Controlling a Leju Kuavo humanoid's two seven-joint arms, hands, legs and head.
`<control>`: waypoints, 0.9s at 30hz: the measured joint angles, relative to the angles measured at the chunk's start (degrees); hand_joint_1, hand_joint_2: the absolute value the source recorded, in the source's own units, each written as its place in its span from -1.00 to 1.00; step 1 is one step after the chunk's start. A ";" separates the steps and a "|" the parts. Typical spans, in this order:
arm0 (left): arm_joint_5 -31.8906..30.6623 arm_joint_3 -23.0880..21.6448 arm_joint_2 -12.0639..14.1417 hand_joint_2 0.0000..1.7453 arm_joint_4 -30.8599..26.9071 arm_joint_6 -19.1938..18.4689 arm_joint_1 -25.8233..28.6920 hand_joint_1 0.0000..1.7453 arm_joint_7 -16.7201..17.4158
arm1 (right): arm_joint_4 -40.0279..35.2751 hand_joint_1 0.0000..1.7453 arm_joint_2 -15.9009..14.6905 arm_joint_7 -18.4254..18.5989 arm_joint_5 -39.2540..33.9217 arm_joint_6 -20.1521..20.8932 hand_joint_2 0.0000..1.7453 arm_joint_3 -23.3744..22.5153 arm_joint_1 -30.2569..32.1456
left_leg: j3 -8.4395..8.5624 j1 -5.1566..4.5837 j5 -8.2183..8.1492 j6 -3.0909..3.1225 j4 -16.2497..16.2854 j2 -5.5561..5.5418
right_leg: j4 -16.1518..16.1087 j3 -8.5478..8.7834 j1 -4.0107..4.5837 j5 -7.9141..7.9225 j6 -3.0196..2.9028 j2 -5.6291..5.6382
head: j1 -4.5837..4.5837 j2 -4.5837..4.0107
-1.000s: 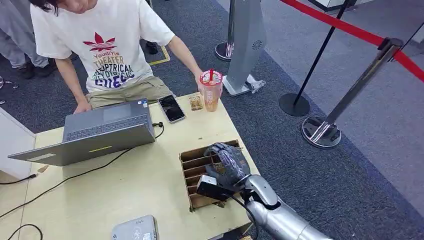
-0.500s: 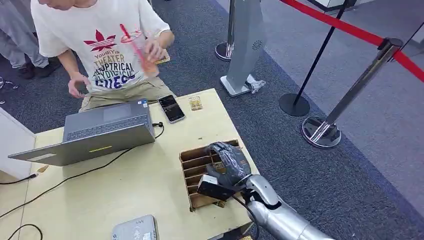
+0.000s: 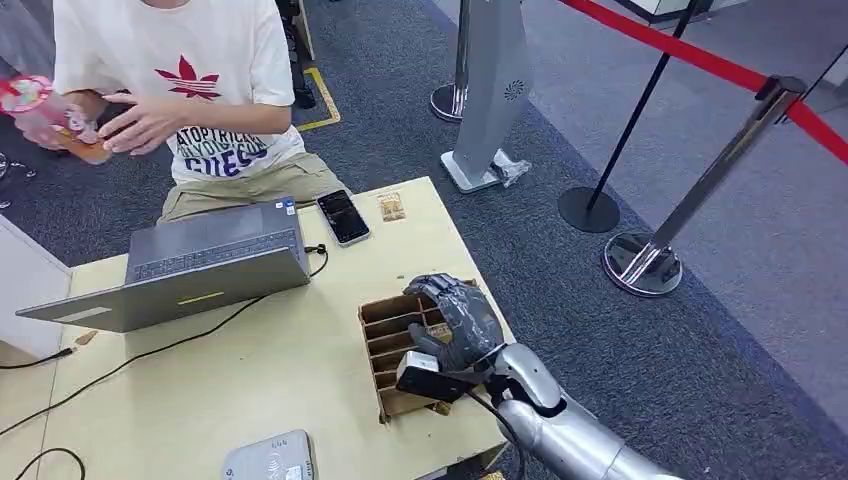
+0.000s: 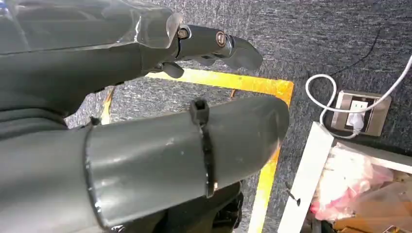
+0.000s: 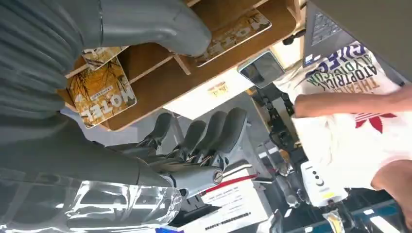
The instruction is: Pass the card to the sensor for recognition and then transmit it.
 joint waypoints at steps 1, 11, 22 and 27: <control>0.00 0.00 0.00 -1.00 0.00 0.00 0.00 -1.00 0.00 | -0.11 -0.20 -0.04 -0.04 0.00 -0.04 1.00 0.06 0.01 | 0.00 0.00 0.00 0.00 0.00 0.00 | 0.00 0.00 0.00 0.00 0.00 0.00 | 0.00 0.00; 1.11 0.02 -0.09 -1.00 0.00 0.52 0.00 -1.00 -0.13 | -4.26 -0.12 -0.57 1.12 3.02 1.55 1.00 2.49 -0.10 | 0.00 0.00 0.00 0.00 0.00 0.00 | 0.00 0.00 0.00 0.00 0.00 0.00 | 0.00 0.00; 1.31 0.04 -0.31 -1.00 0.00 0.81 -0.03 -1.00 -0.13 | -5.09 -0.20 -2.93 3.71 7.08 3.78 1.00 5.14 -0.86 | 0.00 -0.01 0.00 0.00 0.00 0.00 | 0.00 0.00 -0.01 0.00 0.00 0.00 | 0.00 0.00; 1.01 0.04 -0.55 -1.00 0.00 0.87 -0.05 -1.00 -0.13 | -5.14 -0.18 -3.72 4.90 8.24 3.96 1.00 5.75 -0.88 | 0.01 -0.01 0.00 0.00 0.00 0.00 | 0.00 0.00 0.00 0.00 0.00 0.00 | 0.00 0.00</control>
